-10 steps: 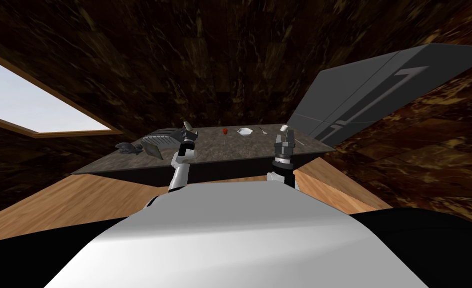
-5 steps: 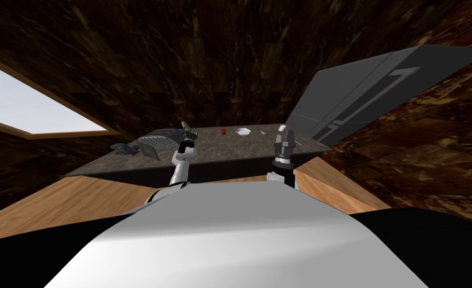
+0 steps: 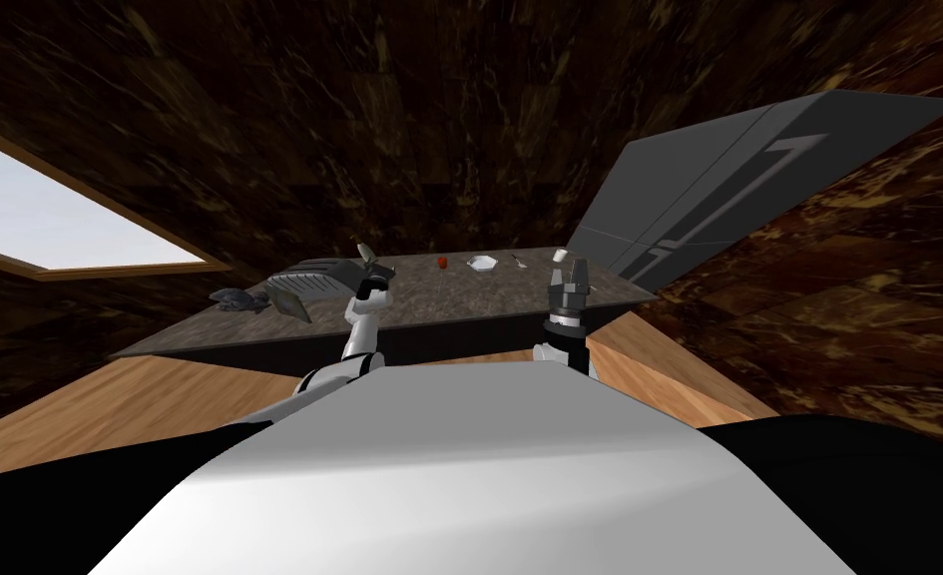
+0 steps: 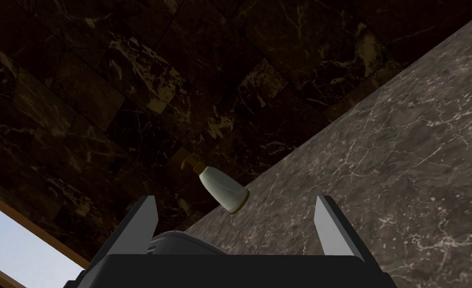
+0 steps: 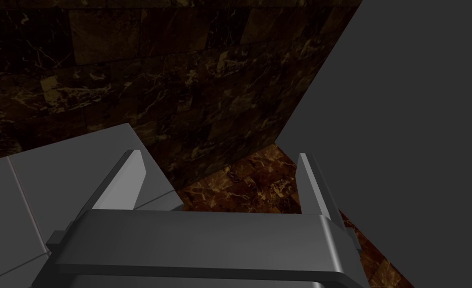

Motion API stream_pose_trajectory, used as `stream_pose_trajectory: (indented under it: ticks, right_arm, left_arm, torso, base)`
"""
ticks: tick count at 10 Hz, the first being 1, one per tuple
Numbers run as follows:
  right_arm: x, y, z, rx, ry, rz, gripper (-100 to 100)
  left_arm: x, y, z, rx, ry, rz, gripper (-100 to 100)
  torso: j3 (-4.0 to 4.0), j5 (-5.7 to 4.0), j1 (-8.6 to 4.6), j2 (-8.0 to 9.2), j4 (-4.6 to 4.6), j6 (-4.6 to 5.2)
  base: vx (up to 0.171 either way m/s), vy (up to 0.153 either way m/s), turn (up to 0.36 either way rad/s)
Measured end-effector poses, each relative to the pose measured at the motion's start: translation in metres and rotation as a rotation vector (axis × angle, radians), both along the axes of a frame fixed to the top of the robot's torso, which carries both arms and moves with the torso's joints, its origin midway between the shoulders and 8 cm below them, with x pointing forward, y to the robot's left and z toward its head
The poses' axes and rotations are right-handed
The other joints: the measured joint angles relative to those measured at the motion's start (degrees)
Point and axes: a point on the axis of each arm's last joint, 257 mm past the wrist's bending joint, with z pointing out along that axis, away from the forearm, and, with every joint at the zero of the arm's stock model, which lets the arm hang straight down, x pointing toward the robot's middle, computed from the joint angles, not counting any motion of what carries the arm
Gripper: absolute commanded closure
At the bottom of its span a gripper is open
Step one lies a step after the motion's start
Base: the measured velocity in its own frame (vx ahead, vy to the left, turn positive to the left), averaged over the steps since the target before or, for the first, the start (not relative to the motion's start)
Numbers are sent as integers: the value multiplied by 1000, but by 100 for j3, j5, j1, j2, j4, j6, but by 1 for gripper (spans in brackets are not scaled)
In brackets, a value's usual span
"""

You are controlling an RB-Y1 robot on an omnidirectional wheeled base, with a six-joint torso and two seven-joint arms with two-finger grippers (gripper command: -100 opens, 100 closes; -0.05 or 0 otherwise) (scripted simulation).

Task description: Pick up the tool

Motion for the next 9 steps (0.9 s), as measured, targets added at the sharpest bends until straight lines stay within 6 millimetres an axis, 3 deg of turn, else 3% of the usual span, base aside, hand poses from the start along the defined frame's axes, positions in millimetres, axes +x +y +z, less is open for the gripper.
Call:
stream_pose_trajectory:
  ticks: [4, 9]
  right_arm:
    - [0, 0, 0, 0, 0, 0, 0]
    - [0, 0, 0, 0, 0, 0, 0]
  left_arm:
    - [13, 14, -34, -132, 78, 25, -100]
    - [20, 22, -64, -273, 152, 46, -100]
  torso:
    - [-3, -3, -13, -5, -1, 1]
    - [-1, -1, -4, -2, 0, -1]
  base:
    - [17, -68, -27]
    - [13, -37, -13]
